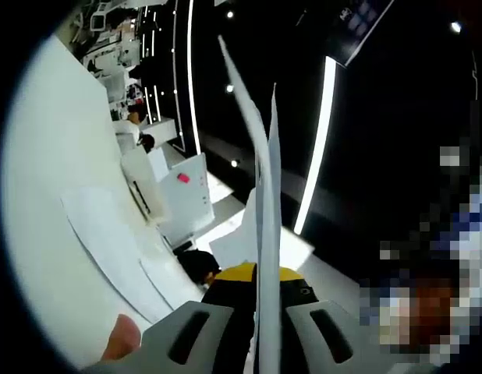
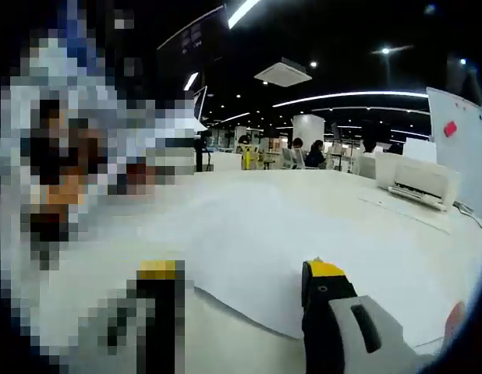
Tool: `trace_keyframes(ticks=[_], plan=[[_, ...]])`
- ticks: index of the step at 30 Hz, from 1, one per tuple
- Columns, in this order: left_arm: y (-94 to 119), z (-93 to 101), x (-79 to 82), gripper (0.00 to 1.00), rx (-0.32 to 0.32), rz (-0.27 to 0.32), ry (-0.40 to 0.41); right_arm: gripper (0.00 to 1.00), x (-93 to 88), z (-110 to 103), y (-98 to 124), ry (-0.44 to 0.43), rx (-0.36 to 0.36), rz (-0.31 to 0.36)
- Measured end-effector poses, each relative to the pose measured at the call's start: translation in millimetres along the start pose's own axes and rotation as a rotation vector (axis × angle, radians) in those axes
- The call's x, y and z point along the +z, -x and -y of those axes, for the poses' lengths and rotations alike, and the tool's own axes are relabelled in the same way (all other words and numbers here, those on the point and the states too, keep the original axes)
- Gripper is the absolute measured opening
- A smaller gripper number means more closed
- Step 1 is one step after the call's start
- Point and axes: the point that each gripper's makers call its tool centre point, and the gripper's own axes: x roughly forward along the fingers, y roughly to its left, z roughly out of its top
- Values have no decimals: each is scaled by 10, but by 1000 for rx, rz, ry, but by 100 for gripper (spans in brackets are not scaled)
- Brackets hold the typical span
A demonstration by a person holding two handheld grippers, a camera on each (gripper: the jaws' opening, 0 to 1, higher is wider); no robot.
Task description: Organize the stack of printing papers by aligning and flattening the scattered papers on the table
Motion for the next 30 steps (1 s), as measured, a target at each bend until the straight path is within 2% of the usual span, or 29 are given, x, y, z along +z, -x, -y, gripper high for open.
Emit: trace_keyframes(ticks=[3,7,12,17,21,27,29,30], plan=[[1,-4,1,6,1,-1,1,42,-19,3,-4,-11,2,-6],[4,-13,14,6,2,-1,2,37,-43,-4,-14,-23,6,-14],[7,-36,35,6,5,-1,5,36,-81,-26,-40,-18,13,-48],[8,-37,30,6,6,-3,5,32,-102,-39,-64,-35,22,-52],[5,-22,0,6,7,-5,8,22,-106,32,-69,-50,4,-59],[8,-25,11,6,5,-6,6,20,-113,40,-83,-46,3,-70],[8,-25,11,6,4,-7,7,25,-115,39,-75,-44,5,-72],[7,-20,7,6,3,-8,6,30,-119,49,-54,-38,-1,-80]])
